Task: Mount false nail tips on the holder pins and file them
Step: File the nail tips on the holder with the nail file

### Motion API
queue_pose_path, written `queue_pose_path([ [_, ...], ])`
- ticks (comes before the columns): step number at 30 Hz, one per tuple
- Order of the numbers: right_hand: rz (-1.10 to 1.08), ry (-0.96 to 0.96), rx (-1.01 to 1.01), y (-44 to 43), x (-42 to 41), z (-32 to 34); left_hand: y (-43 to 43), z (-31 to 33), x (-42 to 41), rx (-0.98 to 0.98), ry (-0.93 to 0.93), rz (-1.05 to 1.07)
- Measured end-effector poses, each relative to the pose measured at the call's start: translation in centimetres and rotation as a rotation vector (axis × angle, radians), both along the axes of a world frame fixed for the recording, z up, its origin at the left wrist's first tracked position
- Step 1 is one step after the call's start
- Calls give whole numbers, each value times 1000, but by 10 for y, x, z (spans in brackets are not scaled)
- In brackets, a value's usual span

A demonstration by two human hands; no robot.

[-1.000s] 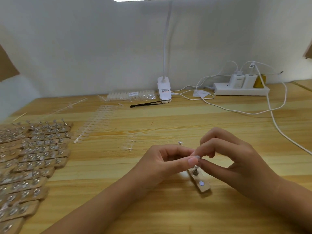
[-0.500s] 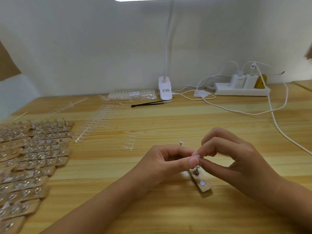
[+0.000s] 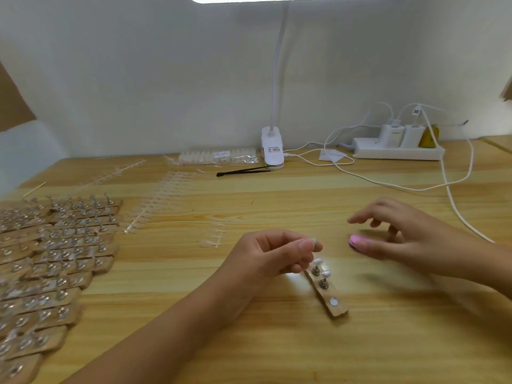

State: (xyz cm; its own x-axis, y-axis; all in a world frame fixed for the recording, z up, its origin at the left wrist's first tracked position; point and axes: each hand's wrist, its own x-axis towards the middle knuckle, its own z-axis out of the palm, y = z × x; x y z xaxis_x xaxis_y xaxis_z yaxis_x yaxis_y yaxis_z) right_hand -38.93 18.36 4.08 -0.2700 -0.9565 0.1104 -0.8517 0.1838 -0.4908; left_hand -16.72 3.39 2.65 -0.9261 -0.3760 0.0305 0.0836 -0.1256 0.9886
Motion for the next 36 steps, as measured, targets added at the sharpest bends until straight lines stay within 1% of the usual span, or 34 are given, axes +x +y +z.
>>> queue_pose_path([
  [1, 8, 6, 57, 0, -3, -4, 0, 0, 0, 12, 0, 0],
  [3, 15, 53, 103, -1, -2, -9, -1, -1, -1, 17, -7, 2],
  [5, 8, 79, 92, -2, 2, -10, -2, -1, 0, 8, -15, -2],
  [6, -2, 59, 55, -2, 4, -7, -2, -1, 0, 0, -15, -4],
  [7, -11, -20, -7, -2, 8, -4, -1, 0, 0, -15, -15, 0],
  [8, -13, -166, -92, -2, 13, 2, 0, 0, 1, -42, -16, 11],
  [10, 36, -569, -234, -2, 30, 13, 2, -1, 1, -115, -19, 55],
  [11, 84, -704, -274, -2, 39, 16, 2, -1, 1, -144, -16, 78],
  [12, 127, -744, -298, -2, 48, 18, 3, -1, 2, -165, -9, 95],
  [14, 182, -729, -323, -1, 63, 19, 4, -3, 2, -207, 4, 120],
  [18, 154, -776, -385, -1, 74, 18, 8, -5, 4, -259, 20, 145],
  [21, 167, -777, -304, -1, 71, 21, 9, -5, 5, -302, 7, 135],
  [24, 184, -801, -223, 1, 68, 25, 11, -4, 4, -297, 9, 140],
  [27, 166, -800, -221, 1, 68, 24, 11, -3, 5, -289, 23, 143],
  [31, 114, -802, -265, -1, 71, 20, 13, -4, 6, -330, 22, 133],
  [36, 143, -799, -199, 0, 70, 23, 12, -3, 4, -295, 28, 156],
])
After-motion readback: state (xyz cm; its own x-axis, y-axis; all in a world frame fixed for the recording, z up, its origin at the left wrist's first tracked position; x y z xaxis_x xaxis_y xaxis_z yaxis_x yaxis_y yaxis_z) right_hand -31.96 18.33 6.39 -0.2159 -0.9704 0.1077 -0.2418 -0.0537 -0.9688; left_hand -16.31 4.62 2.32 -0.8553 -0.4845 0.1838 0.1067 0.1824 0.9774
